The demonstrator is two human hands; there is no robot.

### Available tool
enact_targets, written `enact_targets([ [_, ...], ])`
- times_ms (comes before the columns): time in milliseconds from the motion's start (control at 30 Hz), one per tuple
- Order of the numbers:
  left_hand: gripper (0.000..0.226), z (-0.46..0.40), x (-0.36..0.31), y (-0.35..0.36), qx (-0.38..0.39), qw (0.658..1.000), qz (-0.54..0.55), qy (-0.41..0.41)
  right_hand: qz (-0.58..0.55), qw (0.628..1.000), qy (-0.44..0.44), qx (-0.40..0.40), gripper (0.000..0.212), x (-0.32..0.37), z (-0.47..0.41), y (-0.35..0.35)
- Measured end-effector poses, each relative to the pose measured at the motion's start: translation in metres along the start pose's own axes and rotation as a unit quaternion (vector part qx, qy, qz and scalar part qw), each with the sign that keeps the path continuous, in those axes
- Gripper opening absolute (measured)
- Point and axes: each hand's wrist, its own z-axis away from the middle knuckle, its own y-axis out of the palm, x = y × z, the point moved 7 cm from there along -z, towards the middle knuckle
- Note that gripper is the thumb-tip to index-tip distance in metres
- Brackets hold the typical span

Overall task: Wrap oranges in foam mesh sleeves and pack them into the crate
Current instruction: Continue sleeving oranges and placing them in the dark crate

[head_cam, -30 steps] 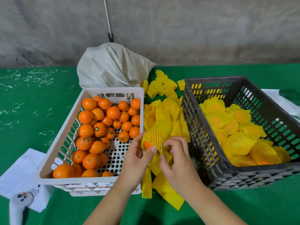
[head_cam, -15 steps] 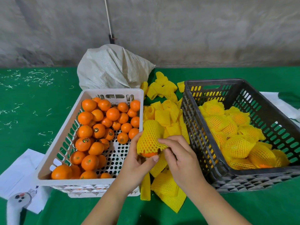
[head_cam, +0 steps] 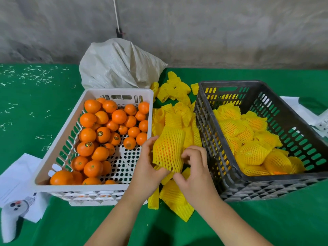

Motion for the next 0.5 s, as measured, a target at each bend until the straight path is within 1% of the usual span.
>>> enact_targets([
  [33,0.09,0.003,-0.002,0.003,0.033,0.999,0.0,0.003,-0.001,1.0,0.009,0.004,0.057,0.0,0.003,-0.002],
  [100,0.095,0.007,-0.001,0.009,0.101,0.995,-0.012,0.004,0.003,1.0,0.02,0.012,0.064,0.0,0.008,-0.004],
  [133,0.095,0.009,0.0,0.01,0.121,0.992,-0.018,0.003,0.003,0.999,0.028,0.016,0.064,-0.002,0.01,-0.004],
  [167,0.093,0.012,0.0,0.009,0.119,0.993,-0.014,-0.002,0.002,0.999,0.031,0.017,0.062,-0.003,0.013,-0.005],
  [200,0.09,0.013,-0.001,0.007,0.098,0.995,-0.003,-0.004,-0.003,1.0,0.026,0.008,0.056,-0.001,0.015,-0.008],
  [300,0.082,0.016,-0.006,-0.002,-0.003,1.0,0.01,0.015,-0.013,1.0,-0.013,-0.013,0.033,0.007,0.019,-0.01],
  [367,0.079,0.019,-0.009,-0.001,-0.042,0.999,0.002,0.032,-0.023,1.0,-0.016,0.005,0.03,0.009,0.019,-0.007],
  [433,0.081,0.02,-0.012,0.002,-0.065,0.997,-0.001,0.033,-0.047,0.998,0.018,0.036,0.029,0.007,0.016,-0.006],
  [467,0.083,0.021,-0.014,0.003,-0.074,0.997,-0.004,0.035,-0.079,0.995,0.05,0.039,0.027,0.004,0.015,-0.01],
  [500,0.084,0.021,-0.016,0.003,-0.085,0.996,-0.006,0.038,-0.133,0.986,0.095,0.026,0.026,-0.001,0.013,-0.017],
])
